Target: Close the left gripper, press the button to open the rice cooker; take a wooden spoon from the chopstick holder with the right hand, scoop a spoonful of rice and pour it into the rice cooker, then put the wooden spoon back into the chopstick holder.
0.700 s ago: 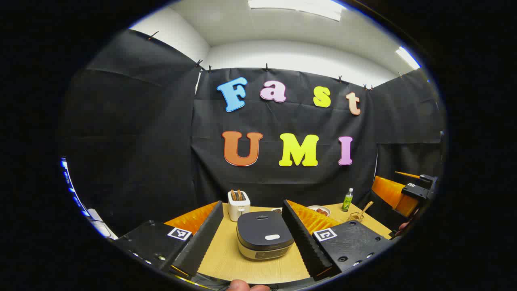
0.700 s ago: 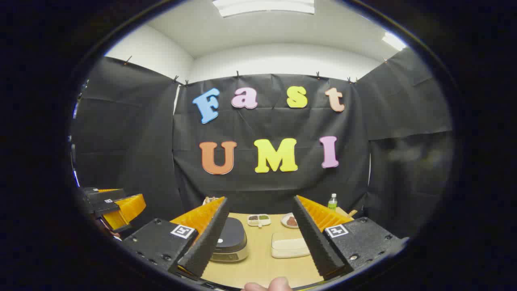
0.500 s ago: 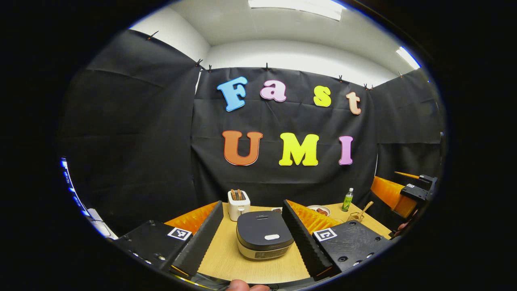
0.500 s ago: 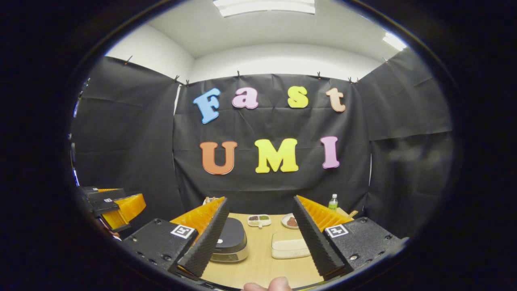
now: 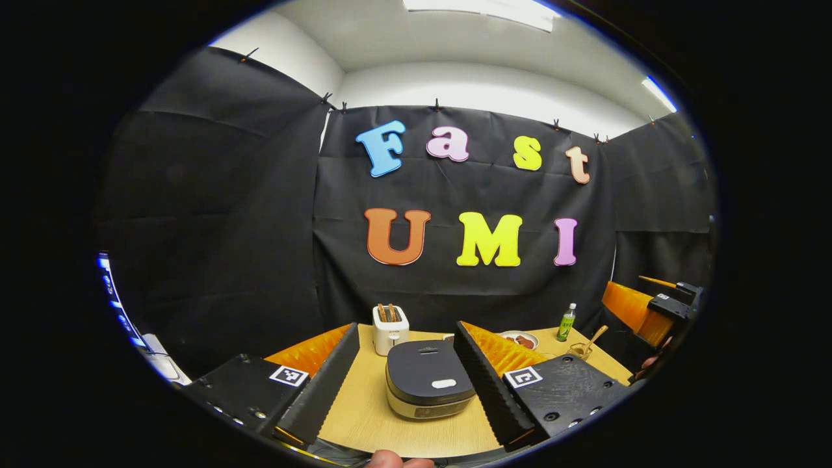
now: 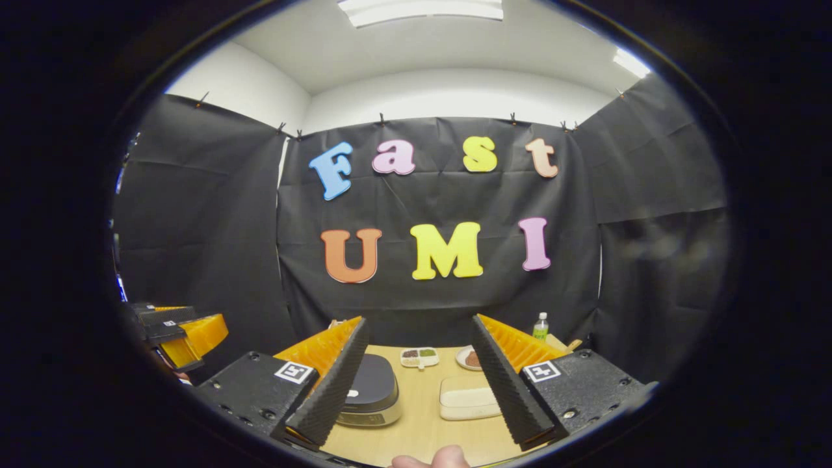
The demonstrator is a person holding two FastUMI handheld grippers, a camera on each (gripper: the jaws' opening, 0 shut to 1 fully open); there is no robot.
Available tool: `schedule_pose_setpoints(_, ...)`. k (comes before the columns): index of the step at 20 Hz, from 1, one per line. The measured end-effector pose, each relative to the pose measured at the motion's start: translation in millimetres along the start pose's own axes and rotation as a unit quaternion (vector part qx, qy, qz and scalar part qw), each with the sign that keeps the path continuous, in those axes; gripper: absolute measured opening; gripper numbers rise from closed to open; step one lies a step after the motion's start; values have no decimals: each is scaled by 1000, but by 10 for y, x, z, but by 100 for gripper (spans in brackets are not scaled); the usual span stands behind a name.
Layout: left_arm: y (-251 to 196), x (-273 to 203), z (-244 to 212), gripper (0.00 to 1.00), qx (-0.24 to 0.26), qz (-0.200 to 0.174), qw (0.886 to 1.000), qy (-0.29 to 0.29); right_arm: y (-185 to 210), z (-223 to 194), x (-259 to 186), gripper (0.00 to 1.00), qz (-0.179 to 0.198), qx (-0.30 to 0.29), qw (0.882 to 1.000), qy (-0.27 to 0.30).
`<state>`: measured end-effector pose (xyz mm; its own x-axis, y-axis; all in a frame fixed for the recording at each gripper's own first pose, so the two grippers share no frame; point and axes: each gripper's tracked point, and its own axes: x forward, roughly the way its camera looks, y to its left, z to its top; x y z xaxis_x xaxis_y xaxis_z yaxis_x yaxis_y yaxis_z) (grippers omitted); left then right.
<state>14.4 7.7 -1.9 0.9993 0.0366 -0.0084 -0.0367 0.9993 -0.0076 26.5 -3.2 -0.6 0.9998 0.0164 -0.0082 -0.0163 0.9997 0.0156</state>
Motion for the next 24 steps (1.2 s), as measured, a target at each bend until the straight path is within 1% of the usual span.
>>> schedule_pose_setpoints(7,-93,75,-24,94,4,1,1000,6,-145,7,50,100,-8,-5,1000,-4)
schedule_pose_setpoints(13,-301,256,-142,94,10,3,1000,28,-418,-68,170,100,-24,-2,1000,5)
schedule_pose_setpoints(15,-369,370,-268,94,10,6,999,50,-514,-111,221,100,-28,1,1000,11)
schedule_pose_setpoints(17,-477,481,-446,94,9,1,997,81,-630,-137,278,100,-34,0,999,15)
schedule_pose_setpoints(20,-644,658,-718,95,3,-9,991,136,-826,-203,411,100,-45,-2,999,24)
schedule_pose_setpoints(22,-706,782,-913,94,-6,-12,985,173,-943,-265,509,100,-49,2,998,33)
schedule_pose_setpoints(24,-796,873,-1149,95,-26,-18,975,219,-1067,-304,614,100,-53,7,998,39)
